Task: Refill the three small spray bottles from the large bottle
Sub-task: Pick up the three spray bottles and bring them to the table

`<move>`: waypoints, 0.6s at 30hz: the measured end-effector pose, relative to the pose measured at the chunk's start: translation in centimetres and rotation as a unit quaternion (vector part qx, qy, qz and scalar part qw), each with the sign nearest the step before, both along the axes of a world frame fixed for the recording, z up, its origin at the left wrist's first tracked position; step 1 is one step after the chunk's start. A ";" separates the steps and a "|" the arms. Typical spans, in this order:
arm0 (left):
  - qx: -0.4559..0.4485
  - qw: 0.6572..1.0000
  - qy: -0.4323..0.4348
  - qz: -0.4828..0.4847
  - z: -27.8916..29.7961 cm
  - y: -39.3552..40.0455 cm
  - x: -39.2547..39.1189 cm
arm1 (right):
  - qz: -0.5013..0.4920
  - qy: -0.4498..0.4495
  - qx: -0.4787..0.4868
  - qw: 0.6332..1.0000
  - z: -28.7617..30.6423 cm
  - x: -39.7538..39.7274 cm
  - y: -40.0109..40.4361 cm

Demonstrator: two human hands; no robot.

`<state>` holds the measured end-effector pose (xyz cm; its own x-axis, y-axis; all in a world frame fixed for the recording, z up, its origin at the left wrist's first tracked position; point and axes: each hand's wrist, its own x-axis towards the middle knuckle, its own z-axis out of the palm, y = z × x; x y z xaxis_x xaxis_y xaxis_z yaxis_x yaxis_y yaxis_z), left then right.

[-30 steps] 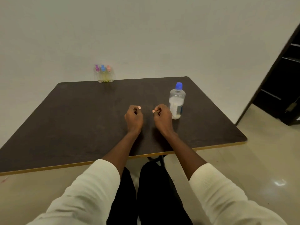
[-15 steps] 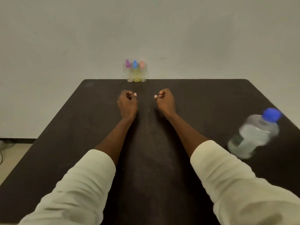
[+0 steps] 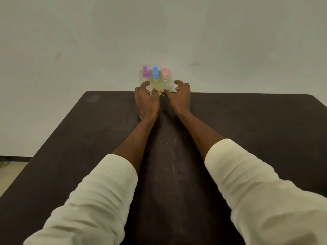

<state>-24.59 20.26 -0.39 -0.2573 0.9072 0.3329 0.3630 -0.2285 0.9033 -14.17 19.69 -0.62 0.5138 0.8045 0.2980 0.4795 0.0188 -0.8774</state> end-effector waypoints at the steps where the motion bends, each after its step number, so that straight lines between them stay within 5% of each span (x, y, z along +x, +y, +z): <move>1: -0.008 1.000 -0.018 0.012 -0.1 0.3 -0.1 | -0.008 -0.012 -0.004 1.000 0.1 -0.1 0.4; 18: 0.016 0.993 0.109 -0.050 -0.1 0.8 0.6 | -0.034 0.022 -0.041 0.998 0.2 0.4 1.6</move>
<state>-23.99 21.04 -0.48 -0.0850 0.9123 0.4005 0.5228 -0.3014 0.7974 -13.72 21.29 -0.43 0.5799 0.7876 0.2083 0.4383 -0.0860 -0.8947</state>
